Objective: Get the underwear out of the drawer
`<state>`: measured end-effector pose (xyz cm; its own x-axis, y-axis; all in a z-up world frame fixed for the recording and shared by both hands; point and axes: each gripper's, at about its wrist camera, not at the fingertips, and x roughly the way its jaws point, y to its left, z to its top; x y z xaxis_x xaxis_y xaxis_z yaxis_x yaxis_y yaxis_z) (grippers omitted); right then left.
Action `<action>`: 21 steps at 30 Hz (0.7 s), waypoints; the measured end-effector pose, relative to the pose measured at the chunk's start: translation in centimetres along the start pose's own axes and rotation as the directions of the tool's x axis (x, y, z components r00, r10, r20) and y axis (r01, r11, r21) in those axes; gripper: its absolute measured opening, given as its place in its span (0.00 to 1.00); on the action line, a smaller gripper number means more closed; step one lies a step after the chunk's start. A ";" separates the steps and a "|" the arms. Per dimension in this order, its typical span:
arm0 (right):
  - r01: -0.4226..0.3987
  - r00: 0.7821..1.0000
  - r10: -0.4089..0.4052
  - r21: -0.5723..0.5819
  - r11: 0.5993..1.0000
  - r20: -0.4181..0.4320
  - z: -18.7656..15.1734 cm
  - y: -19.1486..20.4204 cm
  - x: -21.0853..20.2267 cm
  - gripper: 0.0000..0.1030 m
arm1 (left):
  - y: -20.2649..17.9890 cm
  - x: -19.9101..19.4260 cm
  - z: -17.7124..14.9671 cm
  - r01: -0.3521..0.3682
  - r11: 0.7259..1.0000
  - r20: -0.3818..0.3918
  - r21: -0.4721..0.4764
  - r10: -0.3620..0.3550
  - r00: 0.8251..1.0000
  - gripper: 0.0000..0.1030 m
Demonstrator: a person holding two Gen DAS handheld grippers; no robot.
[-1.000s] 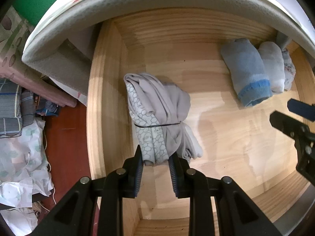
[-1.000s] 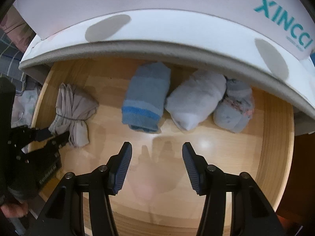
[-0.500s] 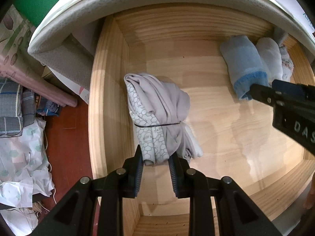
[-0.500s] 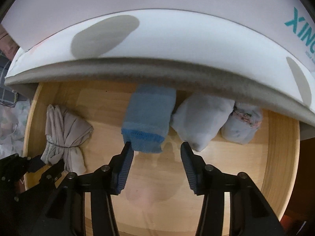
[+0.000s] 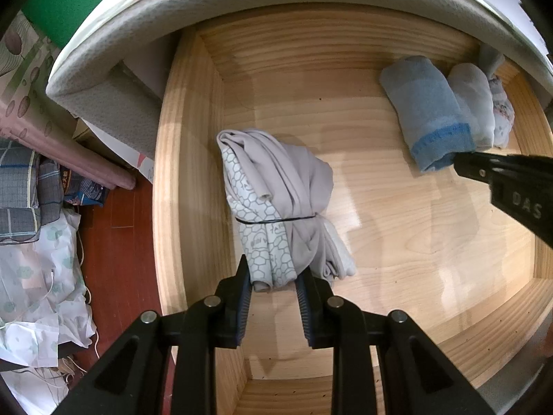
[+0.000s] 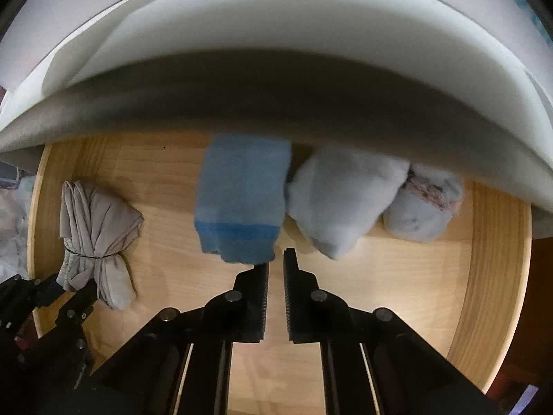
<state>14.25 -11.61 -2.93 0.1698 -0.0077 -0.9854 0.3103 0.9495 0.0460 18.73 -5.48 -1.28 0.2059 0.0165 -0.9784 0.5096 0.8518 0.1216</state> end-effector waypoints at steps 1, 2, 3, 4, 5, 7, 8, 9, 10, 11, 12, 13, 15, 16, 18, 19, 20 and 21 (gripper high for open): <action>-0.006 1.000 0.006 0.004 1.000 -0.009 0.0 -0.2 -0.1 0.06 | 0.0 0.0 0.0 0.001 1.000 0.000 0.000 -0.001 1.000 0.24; -0.007 1.000 0.007 0.003 1.000 -0.013 -0.2 -0.6 -0.2 0.06 | 0.0 0.0 0.0 0.002 1.000 0.000 0.000 -0.002 1.000 0.24; -0.006 1.000 0.006 -0.005 1.000 -0.016 -0.4 -0.9 -0.3 0.05 | 0.0 0.0 0.0 0.002 1.000 0.000 -0.001 -0.002 1.000 0.24; -0.003 1.000 0.003 -0.012 1.000 -0.018 -0.5 -1.2 -0.4 0.05 | 0.0 0.0 0.0 0.002 1.000 0.000 -0.001 -0.002 1.000 0.24; -0.002 1.000 0.002 -0.018 1.000 -0.021 -0.6 -1.4 -0.7 0.05 | 0.0 0.0 0.0 0.003 1.000 0.000 0.000 -0.003 1.000 0.24; -0.021 0.999 0.020 -0.022 1.000 -0.032 -1.0 -1.9 -1.2 0.05 | 0.0 0.0 0.0 0.005 1.000 0.000 0.000 -0.005 1.000 0.24; -0.023 0.999 0.022 -0.025 0.999 -0.037 -1.2 -2.2 -1.6 0.05 | 0.0 0.0 0.0 0.005 1.000 0.000 0.000 -0.005 1.000 0.24; -0.020 0.999 0.019 -0.035 0.999 -0.036 -1.4 -2.6 -1.9 0.05 | 0.0 0.0 0.0 0.005 1.000 0.000 0.001 -0.005 1.000 0.24; -0.016 0.999 0.014 -0.042 0.999 -0.036 -2.0 -3.0 -2.2 0.05 | 0.0 0.0 0.0 0.005 1.000 -0.001 0.001 -0.005 1.000 0.24; -0.011 0.999 0.009 -0.045 0.999 -0.037 -2.8 -3.4 -2.4 0.05 | 0.1 0.0 0.0 0.005 1.000 -0.001 0.001 -0.005 1.000 0.24; -0.015 0.999 0.013 -0.042 0.999 -0.042 -2.9 -3.7 -2.6 0.05 | 0.0 0.1 0.0 0.006 1.000 0.000 0.001 -0.006 1.000 0.24; -0.024 0.999 0.022 -0.042 0.999 -0.046 -3.6 -3.9 -2.7 0.05 | 0.1 0.1 0.0 0.006 1.000 0.000 0.000 -0.006 1.000 0.24; -0.081 0.997 0.079 -0.076 0.994 -0.028 -3.4 -3.5 -3.2 0.10 | 0.1 0.1 0.0 0.009 1.000 0.001 0.001 -0.009 1.000 0.24; -0.087 0.996 0.085 -0.106 0.991 -0.022 -3.1 -3.5 -3.3 0.10 | 0.1 0.1 0.0 0.011 1.000 0.001 0.000 -0.011 1.000 0.24; -0.075 0.996 0.080 -0.156 0.985 0.031 -2.7 -1.8 -4.1 0.16 | 0.2 0.1 0.0 0.013 1.000 0.002 0.000 -0.013 1.000 0.24; -0.086 0.995 0.093 -0.159 0.984 0.039 -2.5 -1.2 -4.2 0.20 | 0.2 0.1 0.0 0.013 1.000 0.002 -0.001 -0.013 1.000 0.24; -0.084 0.994 0.093 -0.157 0.984 0.050 -2.1 -0.7 -4.3 0.27 | 0.2 0.1 0.0 0.013 1.000 0.003 -0.001 -0.013 1.000 0.24; -0.063 0.995 0.074 -0.156 0.986 0.066 -1.8 0.0 -4.2 0.32 | 0.2 0.2 0.0 0.015 1.000 0.003 0.000 -0.015 1.000 0.24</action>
<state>11.87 -11.01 0.93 0.2539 0.0420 -0.9663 0.1496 0.9853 0.0821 18.86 -5.25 -1.42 0.2006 0.0022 -0.9797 0.5127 0.8519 0.1069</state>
